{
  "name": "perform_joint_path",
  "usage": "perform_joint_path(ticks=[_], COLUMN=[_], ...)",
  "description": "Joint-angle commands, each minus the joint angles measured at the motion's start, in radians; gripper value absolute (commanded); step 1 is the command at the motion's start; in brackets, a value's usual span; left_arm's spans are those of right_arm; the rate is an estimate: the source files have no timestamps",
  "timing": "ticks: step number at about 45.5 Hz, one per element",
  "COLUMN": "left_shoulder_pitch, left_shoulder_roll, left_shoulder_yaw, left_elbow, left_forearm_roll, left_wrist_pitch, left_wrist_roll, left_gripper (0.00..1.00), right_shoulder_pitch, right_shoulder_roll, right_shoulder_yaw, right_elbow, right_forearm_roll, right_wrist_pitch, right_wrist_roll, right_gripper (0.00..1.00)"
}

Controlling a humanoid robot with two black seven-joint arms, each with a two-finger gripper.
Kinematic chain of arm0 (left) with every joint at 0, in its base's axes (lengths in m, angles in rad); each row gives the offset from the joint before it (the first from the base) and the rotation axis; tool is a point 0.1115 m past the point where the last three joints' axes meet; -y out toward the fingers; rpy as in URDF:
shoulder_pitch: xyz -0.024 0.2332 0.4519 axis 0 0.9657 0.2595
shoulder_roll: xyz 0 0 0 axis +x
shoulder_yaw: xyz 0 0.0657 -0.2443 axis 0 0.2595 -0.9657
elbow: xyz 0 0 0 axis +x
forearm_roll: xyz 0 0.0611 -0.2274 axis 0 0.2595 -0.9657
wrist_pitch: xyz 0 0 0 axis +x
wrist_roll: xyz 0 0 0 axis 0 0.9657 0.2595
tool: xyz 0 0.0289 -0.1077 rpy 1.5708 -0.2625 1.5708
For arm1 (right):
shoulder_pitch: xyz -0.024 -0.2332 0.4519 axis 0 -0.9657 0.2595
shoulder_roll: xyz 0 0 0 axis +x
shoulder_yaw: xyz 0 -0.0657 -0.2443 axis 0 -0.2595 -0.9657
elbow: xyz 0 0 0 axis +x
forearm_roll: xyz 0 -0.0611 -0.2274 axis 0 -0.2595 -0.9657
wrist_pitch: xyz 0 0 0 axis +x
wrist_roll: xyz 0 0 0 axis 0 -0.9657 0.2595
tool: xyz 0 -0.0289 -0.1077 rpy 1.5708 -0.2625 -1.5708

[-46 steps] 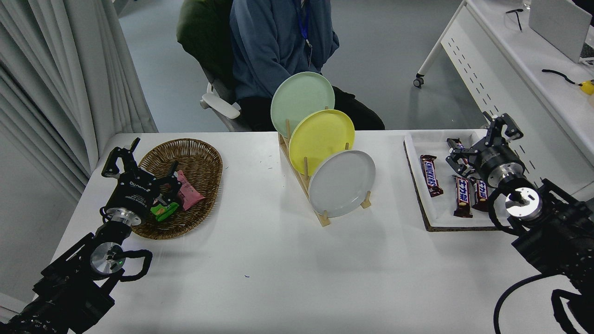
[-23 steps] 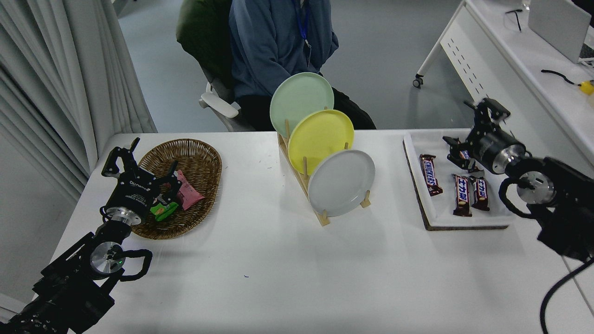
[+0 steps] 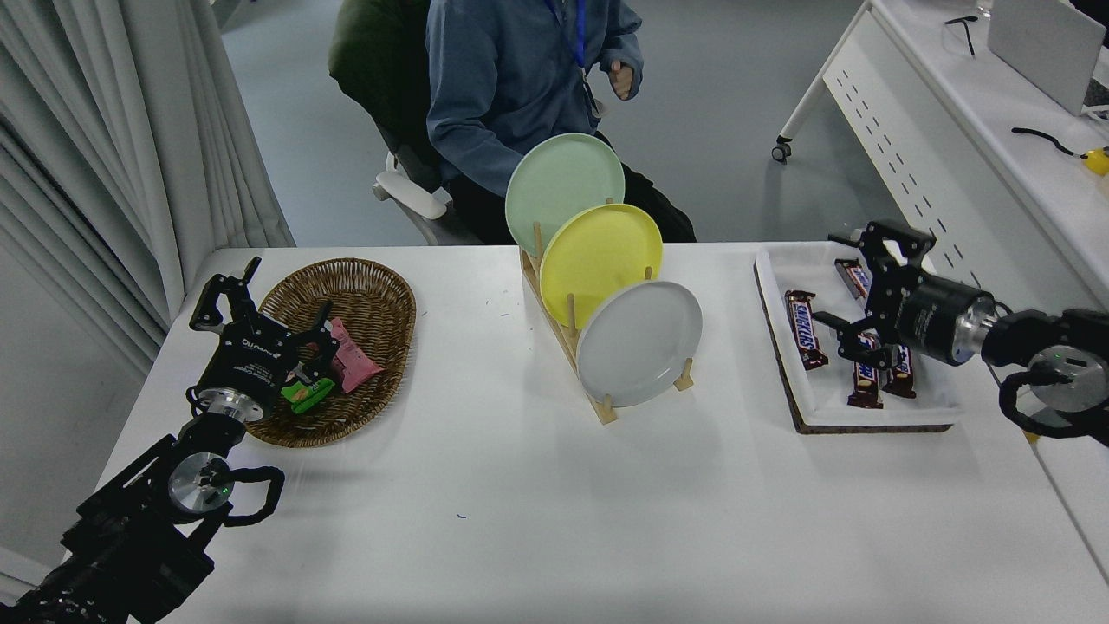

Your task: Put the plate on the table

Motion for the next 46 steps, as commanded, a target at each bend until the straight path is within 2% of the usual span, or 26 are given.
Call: perform_joint_path(ticks=[1, 9, 16, 25, 31, 39, 46], left_shoulder_pitch=[0.001, -0.001, -0.001, -0.001, -0.001, -0.001, -0.001], left_shoulder_roll=[0.0, 0.0, 0.0, 0.0, 0.0, 0.0, 0.0], left_shoulder_yaw=[0.0, 0.0, 0.0, 0.0, 0.0, 0.0, 0.0], left_elbow=[-0.001, 0.001, -0.001, -0.001, 0.001, -0.001, -0.001], left_forearm_roll=[0.0, 0.0, 0.0, 0.0, 0.0, 0.0, 0.0], left_wrist_pitch=[-0.002, 0.0, 0.0, 0.0, 0.0, 0.0, 0.0], left_wrist_roll=[-0.001, 0.001, -0.001, -0.001, 0.001, 0.001, 0.001], left_gripper=[1.0, 1.0, 1.0, 1.0, 1.0, 1.0, 1.0], right_shoulder_pitch=[0.041, 0.073, 0.142, 0.197, 0.216, 0.269, 0.295], right_shoulder_roll=[-0.03, -0.029, 0.003, 0.094, 0.132, 0.207, 0.259], right_shoulder_yaw=[-0.075, -0.066, -0.066, -0.063, -0.051, -0.072, -0.11], right_elbow=[0.101, 0.22, 0.268, 0.266, 0.256, 0.211, 0.107], right_forearm_roll=[0.099, 0.18, 0.323, 0.401, 0.383, 0.205, 0.169], right_wrist_pitch=[-0.029, -0.216, -0.275, -0.358, -0.345, -0.341, -0.345], right_wrist_roll=[-0.001, -0.008, -0.01, -0.045, -0.088, -0.152, -0.231], right_gripper=[0.99, 0.99, 0.99, 0.99, 0.99, 0.99, 0.99])
